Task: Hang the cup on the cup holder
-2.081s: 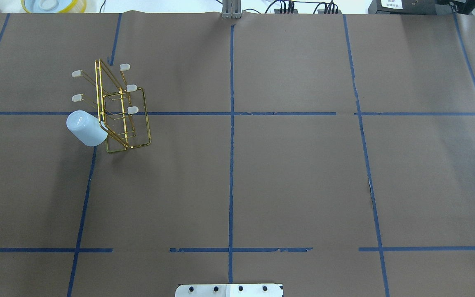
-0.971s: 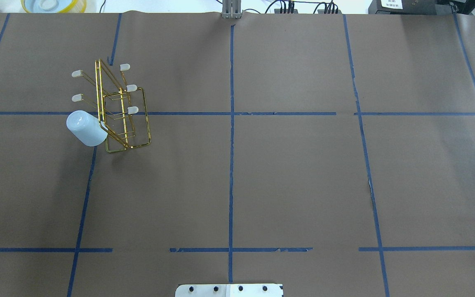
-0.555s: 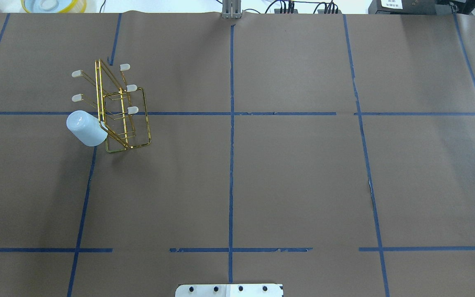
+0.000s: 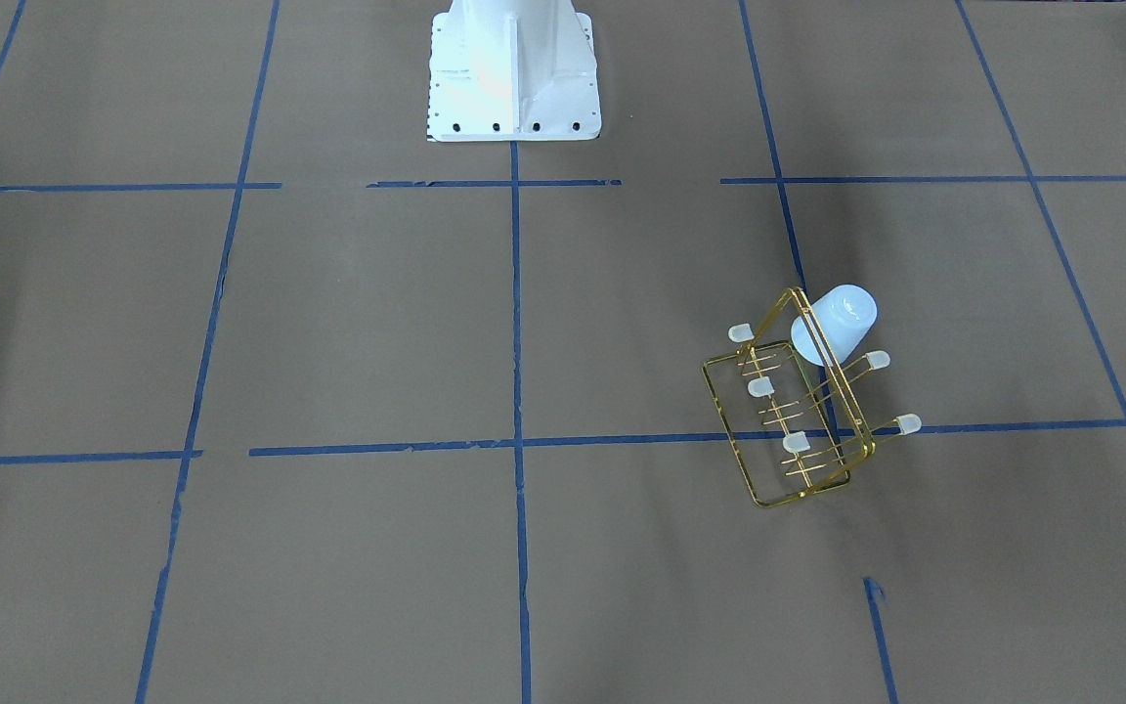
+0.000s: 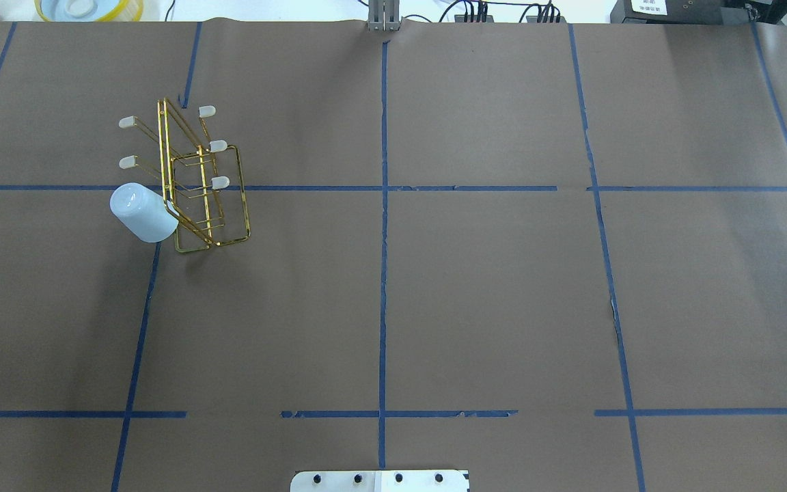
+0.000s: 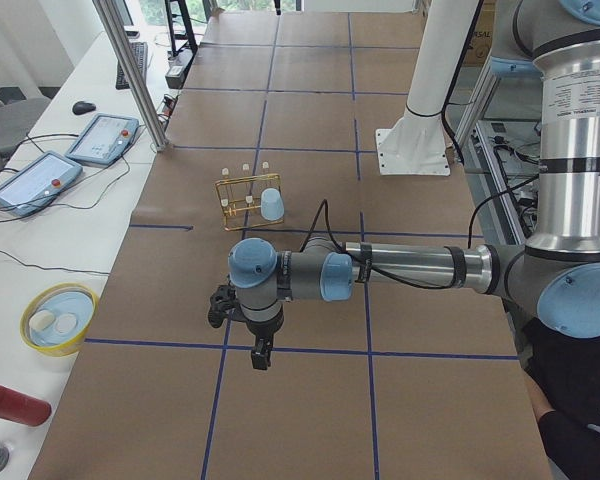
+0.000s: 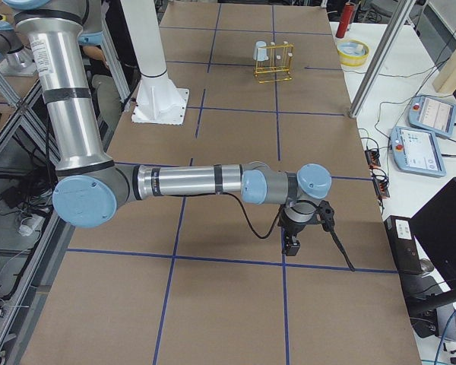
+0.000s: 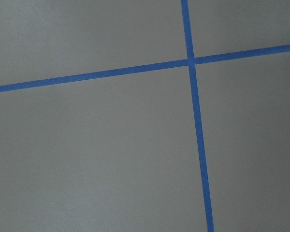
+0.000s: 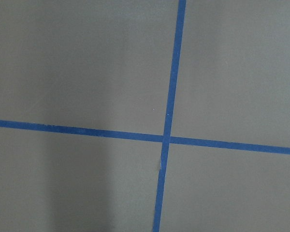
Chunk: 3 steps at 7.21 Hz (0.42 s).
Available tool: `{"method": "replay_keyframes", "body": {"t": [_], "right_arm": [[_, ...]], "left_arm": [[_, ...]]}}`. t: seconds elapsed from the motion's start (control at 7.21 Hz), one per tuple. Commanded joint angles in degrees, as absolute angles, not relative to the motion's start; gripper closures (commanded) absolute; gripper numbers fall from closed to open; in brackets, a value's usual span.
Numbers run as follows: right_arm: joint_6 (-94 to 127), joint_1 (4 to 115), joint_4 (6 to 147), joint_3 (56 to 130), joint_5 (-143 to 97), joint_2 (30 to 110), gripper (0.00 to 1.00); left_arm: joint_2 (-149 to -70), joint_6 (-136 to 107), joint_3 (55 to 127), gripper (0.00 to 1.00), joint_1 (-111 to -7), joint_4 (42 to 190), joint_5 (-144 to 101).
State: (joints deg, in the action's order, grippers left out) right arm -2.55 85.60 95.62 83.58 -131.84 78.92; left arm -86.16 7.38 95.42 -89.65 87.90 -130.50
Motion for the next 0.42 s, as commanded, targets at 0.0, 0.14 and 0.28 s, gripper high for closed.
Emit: {"method": "replay_keyframes", "body": {"t": [0.0, 0.14, 0.28], "right_arm": [[-2.55, 85.61, 95.62, 83.58, -131.84, 78.93, 0.00], [-2.55, 85.61, 95.62, 83.58, -131.84, 78.93, 0.00], [-2.55, 85.61, 95.62, 83.58, -131.84, 78.93, 0.00]], "left_arm": [[-86.13, 7.38, 95.36, 0.00, -89.65, 87.89, -130.52], [-86.39, 7.38, 95.36, 0.00, -89.65, 87.89, -130.52], [-86.31, 7.38, 95.36, 0.00, -89.65, 87.98, -130.52]]}}
